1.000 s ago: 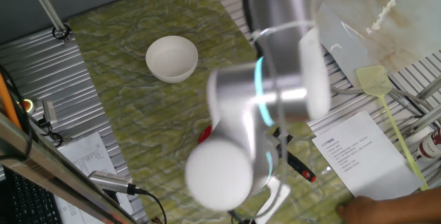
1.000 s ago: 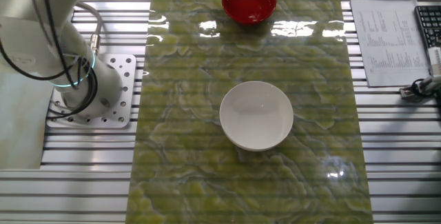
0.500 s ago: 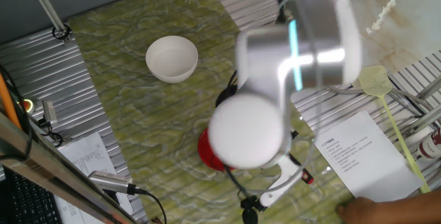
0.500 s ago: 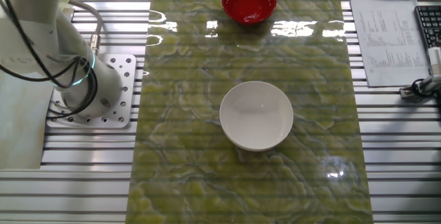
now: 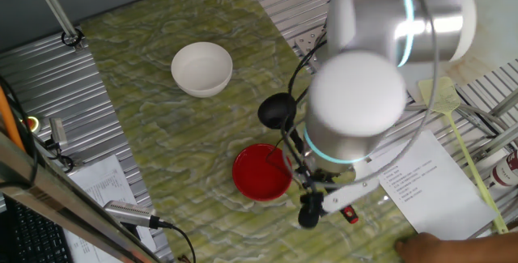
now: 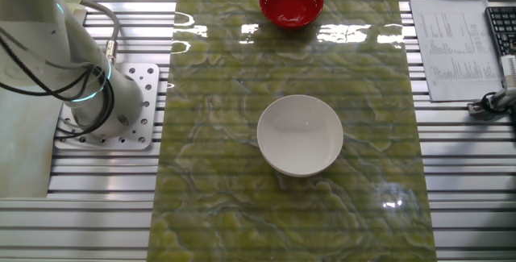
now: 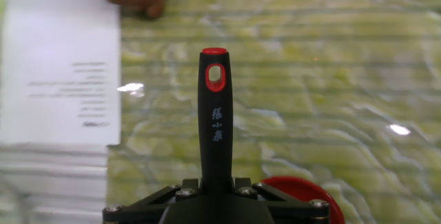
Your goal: Scoop water with a large spoon from one bowl to another
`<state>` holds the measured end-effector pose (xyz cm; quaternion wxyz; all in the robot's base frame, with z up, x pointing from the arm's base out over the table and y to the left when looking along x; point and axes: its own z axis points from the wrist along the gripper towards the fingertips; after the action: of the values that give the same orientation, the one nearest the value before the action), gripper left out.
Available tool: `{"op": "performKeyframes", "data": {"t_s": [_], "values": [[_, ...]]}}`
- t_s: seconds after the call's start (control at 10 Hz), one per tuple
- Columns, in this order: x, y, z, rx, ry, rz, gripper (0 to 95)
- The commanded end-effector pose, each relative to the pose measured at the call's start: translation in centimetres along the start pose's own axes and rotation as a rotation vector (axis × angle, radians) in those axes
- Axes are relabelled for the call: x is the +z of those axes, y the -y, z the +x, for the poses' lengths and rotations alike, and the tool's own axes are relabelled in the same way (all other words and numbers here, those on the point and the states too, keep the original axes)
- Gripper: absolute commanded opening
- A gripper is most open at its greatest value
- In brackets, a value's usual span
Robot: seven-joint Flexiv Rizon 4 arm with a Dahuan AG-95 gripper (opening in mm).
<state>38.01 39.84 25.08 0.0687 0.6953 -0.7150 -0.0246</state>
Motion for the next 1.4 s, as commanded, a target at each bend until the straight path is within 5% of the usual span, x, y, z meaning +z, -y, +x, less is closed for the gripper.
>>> {"op": "performKeyframes", "data": {"t_s": [0.1, 0.3, 0.6, 0.8, 1.0, 1.4], "values": [[0.43, 0.66, 0.24, 0.104, 0.042, 0.085, 0.0], [0.59, 0.89, 0.38, 0.147, 0.044, 0.131, 0.0], [0.82, 1.46, 0.74, 0.146, 0.056, 0.140, 0.0], [0.81, 1.46, 0.74, 0.156, -0.002, 0.131, 0.0], [0.81, 1.46, 0.74, 0.211, 0.011, 0.104, 0.0], [0.81, 1.46, 0.74, 0.282, 0.055, 0.144, 0.0]]}}
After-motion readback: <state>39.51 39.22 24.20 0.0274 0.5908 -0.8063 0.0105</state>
